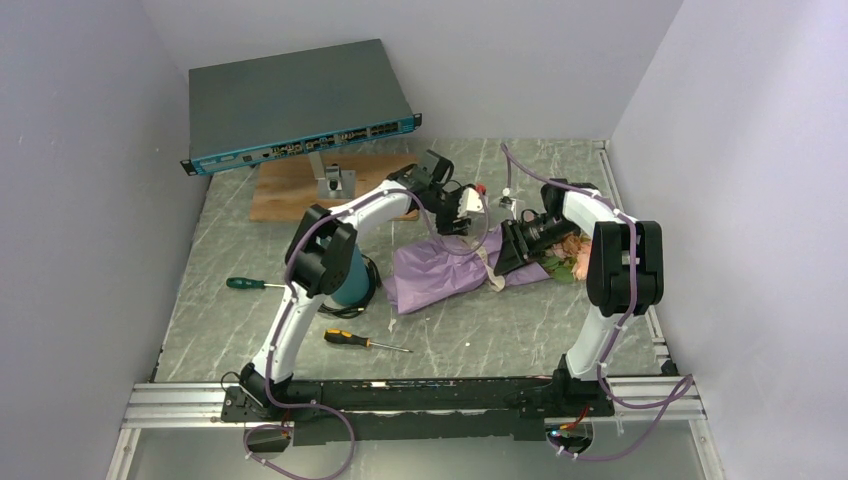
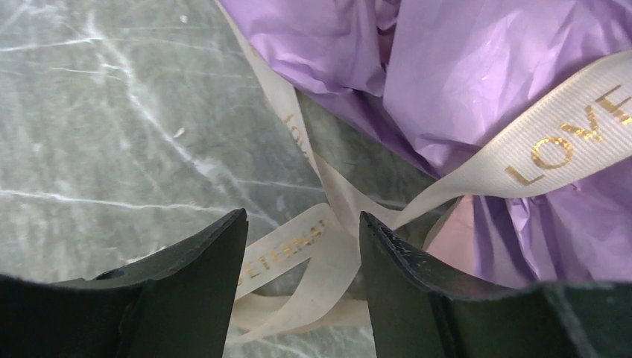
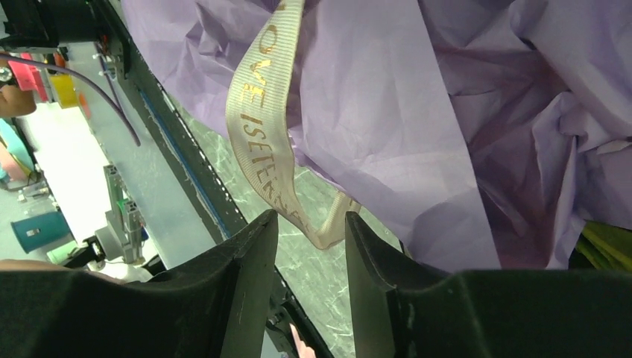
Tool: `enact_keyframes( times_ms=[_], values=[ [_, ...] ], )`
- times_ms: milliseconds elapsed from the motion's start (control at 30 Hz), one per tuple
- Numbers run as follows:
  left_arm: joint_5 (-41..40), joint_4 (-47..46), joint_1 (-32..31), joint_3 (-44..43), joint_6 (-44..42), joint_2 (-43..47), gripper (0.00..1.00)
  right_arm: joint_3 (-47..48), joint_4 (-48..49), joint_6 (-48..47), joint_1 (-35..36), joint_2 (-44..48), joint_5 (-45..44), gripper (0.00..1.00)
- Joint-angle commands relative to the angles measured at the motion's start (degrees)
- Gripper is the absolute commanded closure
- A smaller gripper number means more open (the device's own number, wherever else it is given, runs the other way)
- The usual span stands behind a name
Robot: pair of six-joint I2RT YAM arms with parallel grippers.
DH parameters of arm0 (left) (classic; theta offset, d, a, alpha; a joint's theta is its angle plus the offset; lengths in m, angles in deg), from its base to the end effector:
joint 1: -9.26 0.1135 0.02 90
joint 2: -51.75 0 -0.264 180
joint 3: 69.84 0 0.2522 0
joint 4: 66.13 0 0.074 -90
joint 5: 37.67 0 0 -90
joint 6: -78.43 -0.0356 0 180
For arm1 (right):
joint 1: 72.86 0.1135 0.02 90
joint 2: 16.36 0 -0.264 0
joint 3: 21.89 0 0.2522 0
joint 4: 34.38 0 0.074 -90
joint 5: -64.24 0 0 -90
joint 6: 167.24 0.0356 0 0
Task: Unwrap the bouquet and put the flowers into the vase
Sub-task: Untie the ribbon from the wrapping paper.
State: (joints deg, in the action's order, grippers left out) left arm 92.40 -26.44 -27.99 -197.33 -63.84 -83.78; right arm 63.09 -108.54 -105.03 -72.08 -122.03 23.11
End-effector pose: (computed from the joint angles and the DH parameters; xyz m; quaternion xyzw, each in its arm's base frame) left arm 0.4050 -0.3368 0.1882 0.7047 0.5352 -0.2725 0.3776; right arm 0.3186 0.0312 0.1815 -0.2075 0.8858 0.4109 0.0591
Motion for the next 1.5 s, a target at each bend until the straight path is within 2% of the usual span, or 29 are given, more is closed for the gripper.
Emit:
enact_keyframes(
  times_ms=[0, 167, 267, 433, 600, 700, 967, 1300, 1400, 1467],
  values=[
    [-0.7, 3.2, -1.2, -3.2, -2.9, -2.1, 0.36, 2.8, -0.9, 0.0, -0.3, 2.6, 2.4, 0.59],
    [-1.2, 4.5, -1.4, -3.5, -4.3, -3.3, 0.36, 3.6, -1.2, -0.2, -0.3, 2.3, 2.0, 0.58],
    [-1.6, 4.2, -1.3, -3.5, -4.4, -3.6, 0.42, 4.2, -1.3, -0.1, -0.3, 1.9, 2.0, 0.58],
    [-3.6, 3.2, -1.3, -4.4, -3.4, -4.9, 0.62, 4.9, -1.3, 0.1, -0.5, 1.5, 2.0, 0.58],
    [-5.1, -1.4, -0.5, -6.5, 2.8, -5.6, 0.92, 4.7, -1.1, 0.3, -0.5, 1.6, 1.6, 0.58],
    [-4.9, -5.6, 0.3, -5.5, 5.9, -3.5, 1.00, 4.8, -1.0, 0.4, -0.5, 1.7, 1.5, 0.58],
    [-1.8, -11.8, 1.8, -1.1, 14.0, 3.5, 1.00, 5.1, -0.5, 1.0, -0.5, 1.4, 2.0, 0.58],
    [3.5, -13.7, 1.8, 6.3, 17.8, 12.7, 1.00, 5.7, 0.1, 1.7, -0.5, 2.1, 2.0, 0.59],
    [0.4, -13.1, 1.8, 7.1, 19.2, 13.4, 1.00, 6.2, 0.3, 2.0, -0.5, 2.1, 2.3, 0.59],
    [-4.9, -13.0, 1.9, 6.6, 19.8, 12.5, 1.00, 6.4, 0.4, 2.2, -0.5, 1.9, 2.5, 0.59]
  ],
)
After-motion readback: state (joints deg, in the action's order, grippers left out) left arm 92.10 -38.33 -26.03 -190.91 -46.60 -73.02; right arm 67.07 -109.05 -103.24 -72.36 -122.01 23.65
